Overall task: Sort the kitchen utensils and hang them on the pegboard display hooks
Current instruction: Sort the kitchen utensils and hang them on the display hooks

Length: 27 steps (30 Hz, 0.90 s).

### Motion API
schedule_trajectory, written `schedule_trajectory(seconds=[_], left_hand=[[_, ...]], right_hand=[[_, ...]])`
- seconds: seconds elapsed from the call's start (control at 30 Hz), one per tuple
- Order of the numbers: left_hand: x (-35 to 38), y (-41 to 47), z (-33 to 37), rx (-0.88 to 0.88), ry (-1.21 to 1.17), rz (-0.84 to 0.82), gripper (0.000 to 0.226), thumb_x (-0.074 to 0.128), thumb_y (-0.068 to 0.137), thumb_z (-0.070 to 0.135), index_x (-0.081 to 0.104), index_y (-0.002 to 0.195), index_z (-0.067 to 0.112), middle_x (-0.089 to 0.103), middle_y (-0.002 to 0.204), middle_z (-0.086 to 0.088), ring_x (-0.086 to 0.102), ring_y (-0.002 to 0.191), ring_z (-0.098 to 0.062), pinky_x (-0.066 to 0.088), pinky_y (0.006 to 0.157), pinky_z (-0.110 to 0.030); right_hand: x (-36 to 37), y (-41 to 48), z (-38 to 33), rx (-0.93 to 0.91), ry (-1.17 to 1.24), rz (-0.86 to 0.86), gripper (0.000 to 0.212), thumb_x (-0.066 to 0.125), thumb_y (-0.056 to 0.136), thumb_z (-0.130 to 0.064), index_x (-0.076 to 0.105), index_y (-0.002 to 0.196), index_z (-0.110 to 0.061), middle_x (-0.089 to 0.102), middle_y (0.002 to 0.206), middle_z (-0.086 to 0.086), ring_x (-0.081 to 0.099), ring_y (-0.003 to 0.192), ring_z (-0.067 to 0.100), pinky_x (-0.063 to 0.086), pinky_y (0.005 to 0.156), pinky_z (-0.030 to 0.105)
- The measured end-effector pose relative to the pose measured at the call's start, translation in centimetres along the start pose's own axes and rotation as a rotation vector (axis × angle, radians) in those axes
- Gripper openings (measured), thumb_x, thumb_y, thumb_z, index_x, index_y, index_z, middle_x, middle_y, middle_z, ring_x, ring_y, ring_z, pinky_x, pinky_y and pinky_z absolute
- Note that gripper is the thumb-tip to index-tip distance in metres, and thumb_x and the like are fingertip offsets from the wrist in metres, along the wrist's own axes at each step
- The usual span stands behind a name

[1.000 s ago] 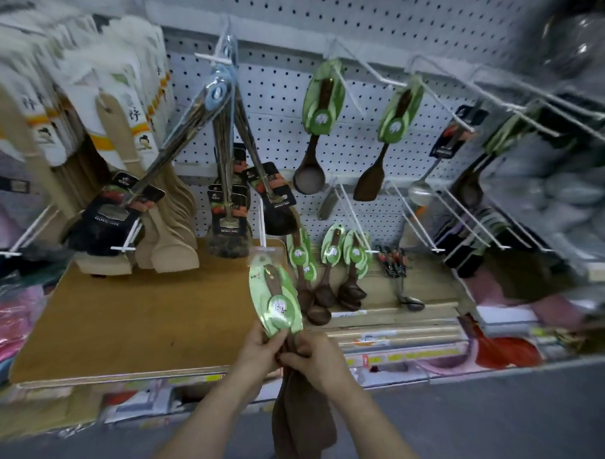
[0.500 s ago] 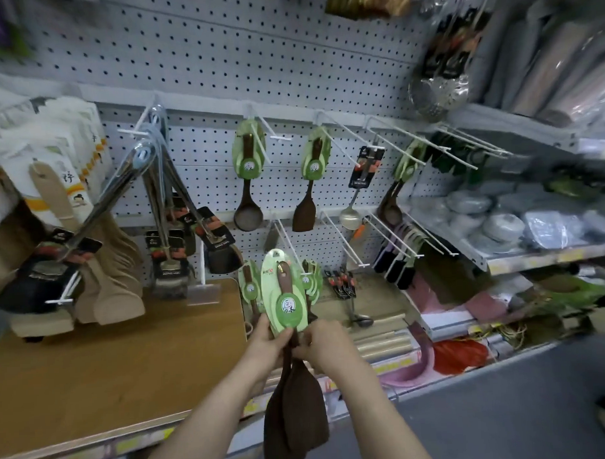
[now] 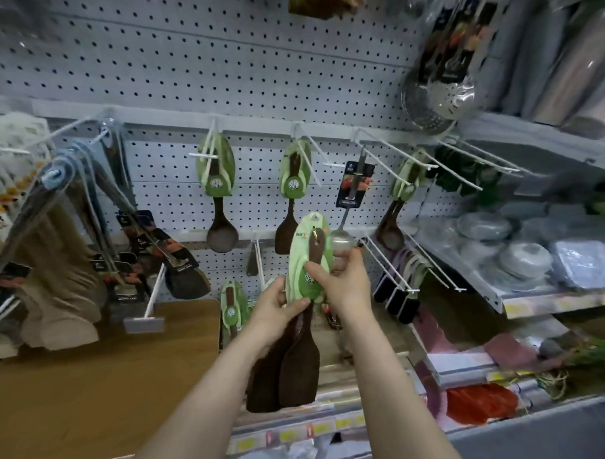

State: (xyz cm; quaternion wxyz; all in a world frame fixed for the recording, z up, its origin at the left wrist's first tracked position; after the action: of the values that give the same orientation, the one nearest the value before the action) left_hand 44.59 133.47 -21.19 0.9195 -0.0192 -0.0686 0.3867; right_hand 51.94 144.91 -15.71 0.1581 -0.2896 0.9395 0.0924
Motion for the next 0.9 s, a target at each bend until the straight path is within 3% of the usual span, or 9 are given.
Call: schedule_trajectory(seconds=[0.13, 0.23, 0.3, 0.37, 0.43, 0.57, 0.67, 0.77, 0.9], left_hand=[[1.6, 2.3, 0.0, -0.016, -0.065, 0.002, 0.034, 0.064, 0.087, -0.001, 0.06, 0.114, 0.021, 0.072, 0.106, -0.011, 0.067, 0.103, -0.031, 0.048, 0.097, -0.054], [2.9, 3.3, 0.3, -0.036, -0.159, 0.018, 0.031, 0.055, 0.093, -0.001, 0.058, 0.119, 0.015, 0.072, 0.106, -0.01, 0.068, 0.096, -0.024, 0.052, 0.092, -0.047], [3.6, 3.7, 0.5, -0.034, -0.198, 0.014, 0.03, 0.051, 0.096, 0.005, 0.056, 0.124, 0.015, 0.071, 0.107, -0.01, 0.07, 0.085, -0.017, 0.057, 0.079, -0.038], [3.9, 4.2, 0.3, -0.028, -0.228, 0.038, 0.03, 0.05, 0.098, 0.011, 0.054, 0.127, 0.017, 0.069, 0.114, -0.011, 0.069, 0.097, -0.023, 0.054, 0.088, -0.042], [3.8, 4.6, 0.1, -0.022, -0.262, 0.066, 0.03, 0.048, 0.099, 0.016, 0.054, 0.128, 0.018, 0.067, 0.119, -0.012, 0.063, 0.11, -0.031, 0.047, 0.1, -0.049], [3.0, 5.5, 0.5, 0.025, -0.329, 0.148, 0.027, 0.04, 0.102, 0.019, 0.053, 0.126, 0.016, 0.069, 0.116, -0.01, 0.064, 0.108, -0.031, 0.051, 0.095, -0.045], [1.4, 6.1, 0.7, 0.061, -0.309, 0.218, 0.026, 0.039, 0.102, 0.021, 0.052, 0.124, 0.015, 0.071, 0.11, -0.009, 0.068, 0.101, -0.029, 0.056, 0.087, -0.039], [-0.5, 6.6, 0.9, 0.093, -0.334, 0.274, 0.021, 0.038, 0.103, 0.02, 0.054, 0.117, 0.017, 0.073, 0.106, -0.008, 0.071, 0.094, -0.025, 0.057, 0.081, -0.035], [-2.1, 6.9, 1.4, 0.109, -0.332, 0.302, 0.019, 0.038, 0.103, 0.017, 0.056, 0.108, 0.018, 0.074, 0.097, -0.003, 0.073, 0.085, -0.018, 0.058, 0.069, -0.026]], right_hand=[[-0.8, 3.2, 1.0, 0.032, 0.046, -0.079, 0.041, 0.082, 0.075, -0.036, 0.059, 0.106, -0.021, 0.069, 0.094, -0.005, 0.069, 0.084, 0.013, 0.058, 0.082, 0.041], [-1.8, 5.1, 1.6, 0.049, 0.167, -0.124, 0.028, 0.083, 0.076, -0.028, 0.063, 0.095, -0.023, 0.072, 0.093, 0.0, 0.071, 0.085, 0.017, 0.059, 0.081, 0.041], [-2.5, 6.0, 1.5, 0.075, 0.28, -0.167, 0.019, 0.079, 0.081, -0.02, 0.064, 0.093, -0.019, 0.074, 0.094, 0.006, 0.071, 0.081, 0.018, 0.059, 0.067, 0.033], [-3.0, 6.5, 1.1, 0.093, 0.385, -0.209, 0.013, 0.074, 0.086, -0.014, 0.064, 0.095, -0.015, 0.074, 0.094, 0.007, 0.07, 0.071, 0.013, 0.05, 0.053, 0.02], [-3.1, 6.6, 0.7, 0.089, 0.459, -0.239, 0.013, 0.072, 0.088, -0.011, 0.063, 0.098, -0.012, 0.075, 0.089, 0.006, 0.068, 0.065, 0.01, 0.047, 0.047, 0.017], [-2.6, 7.2, -0.3, 0.041, 0.465, -0.299, 0.017, 0.073, 0.086, -0.01, 0.062, 0.099, -0.008, 0.074, 0.086, 0.006, 0.063, 0.055, 0.005, 0.04, 0.04, 0.016], [-2.0, 7.5, -0.5, 0.014, 0.444, -0.329, 0.021, 0.074, 0.085, -0.012, 0.061, 0.101, -0.007, 0.075, 0.091, 0.008, 0.068, 0.066, 0.014, 0.047, 0.044, 0.023], [-1.6, 7.4, -0.5, 0.003, 0.414, -0.399, 0.02, 0.072, 0.086, -0.009, 0.063, 0.104, -0.008, 0.075, 0.098, 0.009, 0.071, 0.08, 0.019, 0.058, 0.059, 0.03], [-1.3, 6.5, -0.7, -0.065, 0.398, -0.442, 0.023, 0.07, 0.086, -0.004, 0.063, 0.108, -0.004, 0.074, 0.1, 0.007, 0.07, 0.084, 0.018, 0.058, 0.066, 0.03]])
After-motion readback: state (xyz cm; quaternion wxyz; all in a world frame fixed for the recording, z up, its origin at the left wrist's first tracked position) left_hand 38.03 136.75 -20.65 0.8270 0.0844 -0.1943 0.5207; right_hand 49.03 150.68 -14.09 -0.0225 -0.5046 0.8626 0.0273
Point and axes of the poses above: each hand's wrist, its own y-axis towards the middle knuckle, its own x-axis out of the palm, z = x × y, the point moved 3 cm from there along y, towards the middle knuckle
